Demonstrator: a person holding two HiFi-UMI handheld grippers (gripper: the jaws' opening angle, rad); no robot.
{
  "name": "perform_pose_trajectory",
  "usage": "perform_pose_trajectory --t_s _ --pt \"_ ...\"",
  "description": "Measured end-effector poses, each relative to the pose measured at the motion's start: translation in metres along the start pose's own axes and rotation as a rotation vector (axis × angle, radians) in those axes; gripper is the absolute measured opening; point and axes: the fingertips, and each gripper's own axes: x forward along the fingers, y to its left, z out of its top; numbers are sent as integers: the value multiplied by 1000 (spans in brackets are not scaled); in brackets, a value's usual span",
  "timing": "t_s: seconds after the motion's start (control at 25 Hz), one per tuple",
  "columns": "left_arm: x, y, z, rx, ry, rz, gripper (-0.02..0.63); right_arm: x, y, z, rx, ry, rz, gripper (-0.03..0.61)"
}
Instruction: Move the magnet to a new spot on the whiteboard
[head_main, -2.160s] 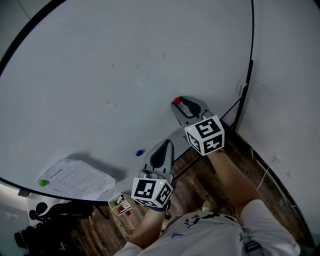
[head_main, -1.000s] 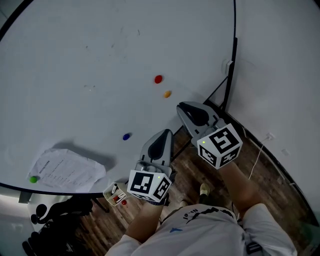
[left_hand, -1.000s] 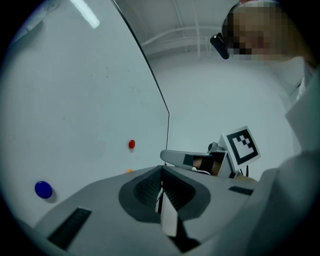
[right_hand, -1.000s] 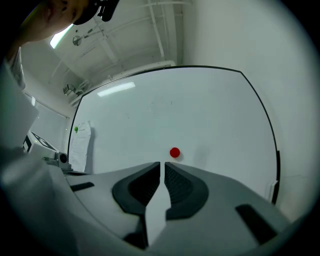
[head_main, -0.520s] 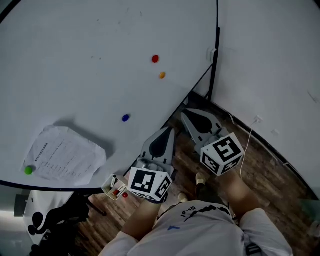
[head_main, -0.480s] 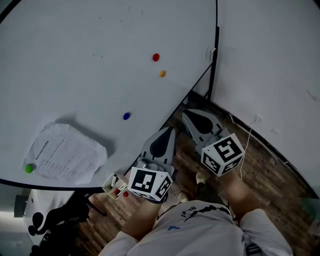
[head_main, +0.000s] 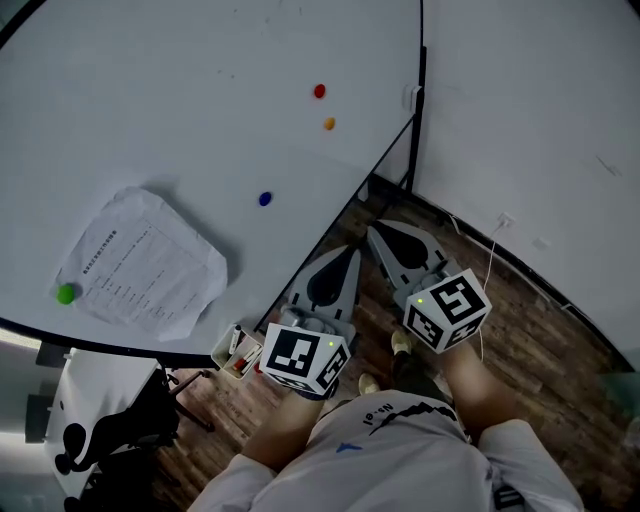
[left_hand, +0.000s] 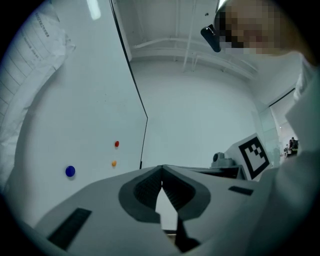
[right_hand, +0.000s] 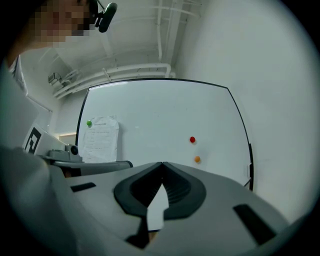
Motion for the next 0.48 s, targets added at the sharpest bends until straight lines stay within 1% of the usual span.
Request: perform_pose_trajectory --t_s 0.48 --pt "-20 -12 3 -11 -18 -29 11 -17 21 0 -28 9 -23 14"
